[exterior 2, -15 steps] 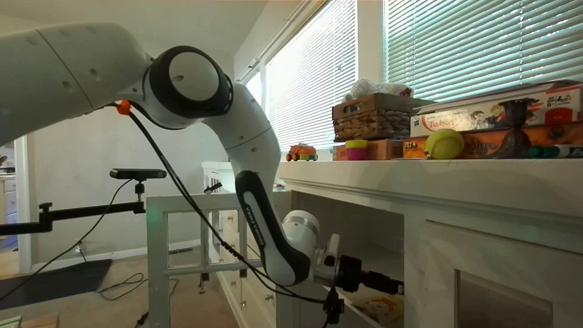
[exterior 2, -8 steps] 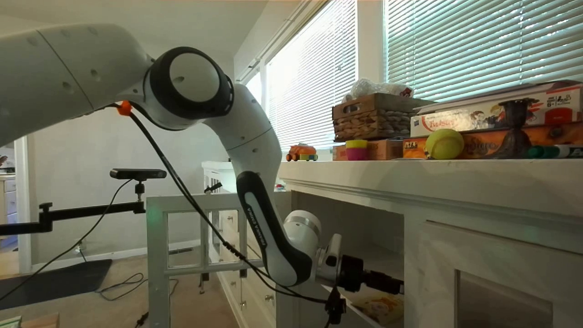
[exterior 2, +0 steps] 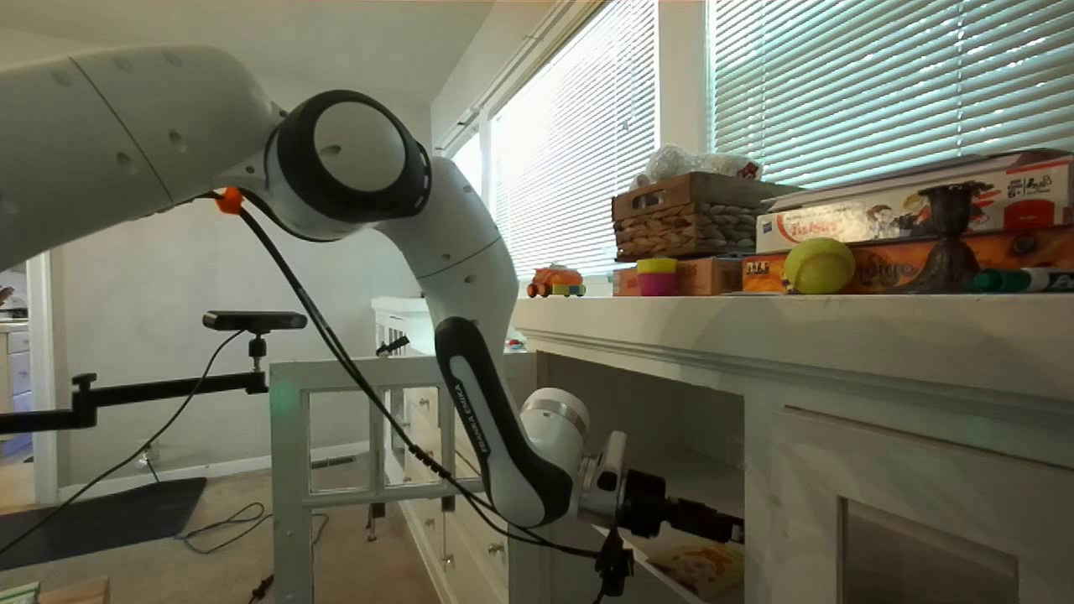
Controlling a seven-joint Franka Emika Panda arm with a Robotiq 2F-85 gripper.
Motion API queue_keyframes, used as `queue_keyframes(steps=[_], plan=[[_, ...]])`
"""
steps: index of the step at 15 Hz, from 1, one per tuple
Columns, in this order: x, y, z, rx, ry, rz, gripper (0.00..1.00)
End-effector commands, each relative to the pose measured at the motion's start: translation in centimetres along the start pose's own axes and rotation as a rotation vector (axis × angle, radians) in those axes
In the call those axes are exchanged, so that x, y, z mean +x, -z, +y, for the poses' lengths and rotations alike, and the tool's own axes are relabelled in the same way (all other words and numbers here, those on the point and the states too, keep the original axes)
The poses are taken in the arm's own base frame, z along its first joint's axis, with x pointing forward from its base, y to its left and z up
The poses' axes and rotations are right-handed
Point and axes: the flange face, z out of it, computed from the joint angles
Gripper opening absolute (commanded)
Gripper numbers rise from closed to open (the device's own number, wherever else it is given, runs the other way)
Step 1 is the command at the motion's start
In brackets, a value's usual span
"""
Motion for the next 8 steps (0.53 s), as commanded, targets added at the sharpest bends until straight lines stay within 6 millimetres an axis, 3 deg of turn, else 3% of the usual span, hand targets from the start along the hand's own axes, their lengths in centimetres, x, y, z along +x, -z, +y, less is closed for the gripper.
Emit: queue_keyframes(steps=[1, 8], plan=[[-0.20, -0.36, -1.18, 0.022, -0.027, 0.033, 1.00], [0.05, -0.72, -2.16, 0.023, -0.038, 0.042, 1.00]])
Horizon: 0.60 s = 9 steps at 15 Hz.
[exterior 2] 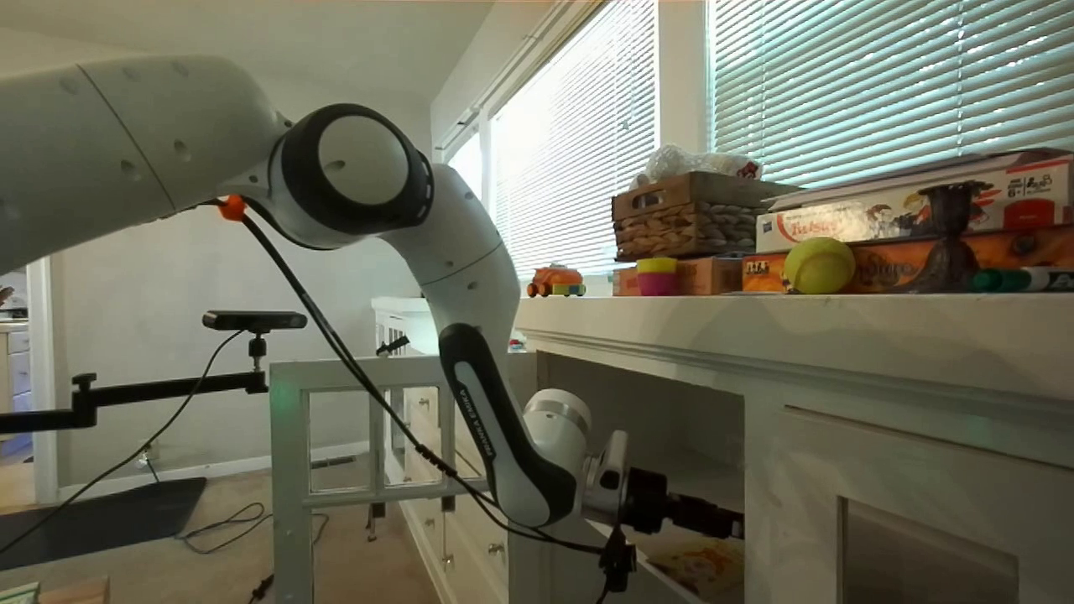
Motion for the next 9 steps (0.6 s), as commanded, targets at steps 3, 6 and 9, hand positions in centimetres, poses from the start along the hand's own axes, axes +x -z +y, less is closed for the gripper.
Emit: queue_keyframes(steps=[3, 6, 9], plan=[[-0.35, -0.71, -1.18, 0.017, -0.019, 0.034, 1.00], [-0.39, -0.94, -1.35, 0.014, -0.021, 0.036, 1.00], [-0.48, -1.22, -1.52, 0.012, -0.022, 0.040, 1.00]])
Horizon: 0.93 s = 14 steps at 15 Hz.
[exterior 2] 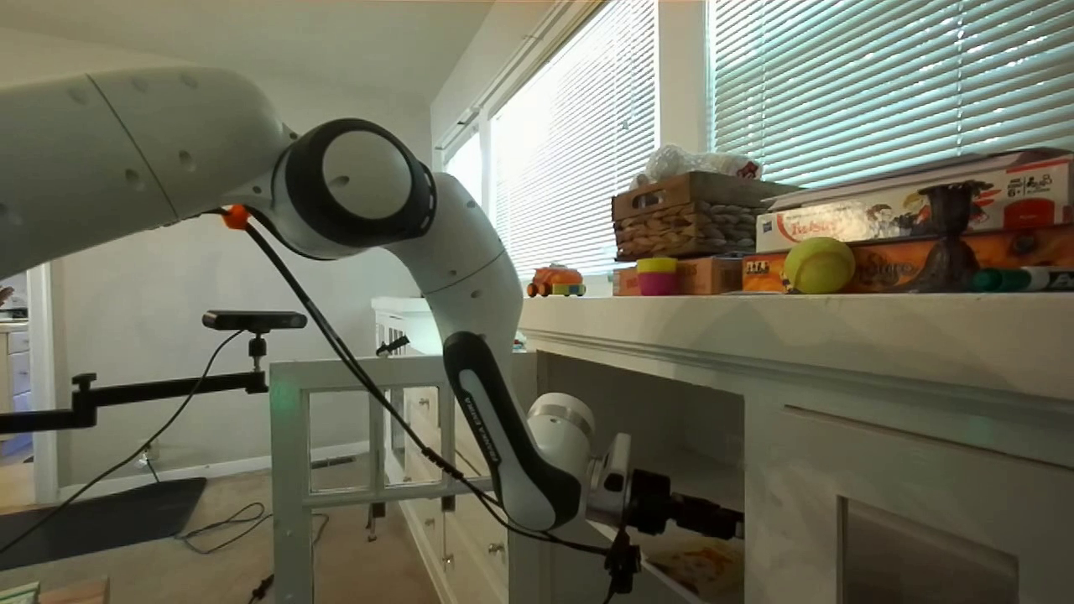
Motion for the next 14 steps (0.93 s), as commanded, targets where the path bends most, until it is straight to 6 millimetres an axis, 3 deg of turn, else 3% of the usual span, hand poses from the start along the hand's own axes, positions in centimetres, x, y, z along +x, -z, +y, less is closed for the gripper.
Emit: queue_keyframes(steps=[1, 14], plan=[[-0.4, -0.8, -0.7, 0.011, -0.010, 0.030, 1.00], [-0.9, -2.1, -1.2, -0.002, -0.008, 0.041, 1.00]])
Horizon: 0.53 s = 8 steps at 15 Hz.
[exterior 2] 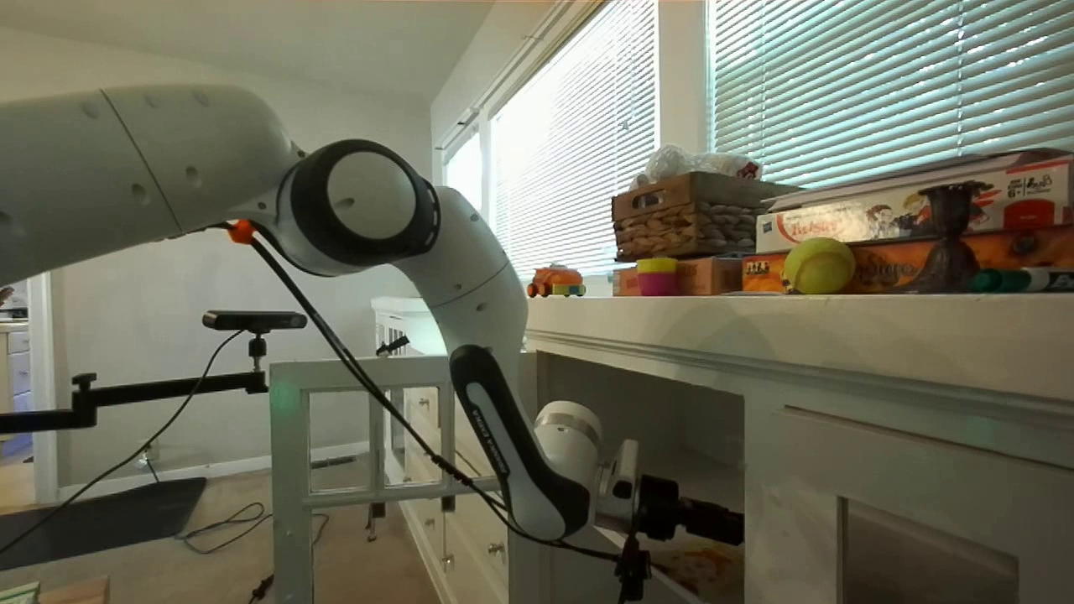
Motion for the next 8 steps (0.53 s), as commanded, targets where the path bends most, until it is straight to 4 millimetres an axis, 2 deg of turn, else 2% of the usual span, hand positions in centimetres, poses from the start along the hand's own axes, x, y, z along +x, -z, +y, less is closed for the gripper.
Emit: queue_keyframes(steps=[1, 8], plan=[[-0.45, -0.97, -0.64, 0.005, 0.002, 0.023, 1.00], [-0.73, -1.63, -0.99, 0.000, 0.001, 0.026, 1.00]])
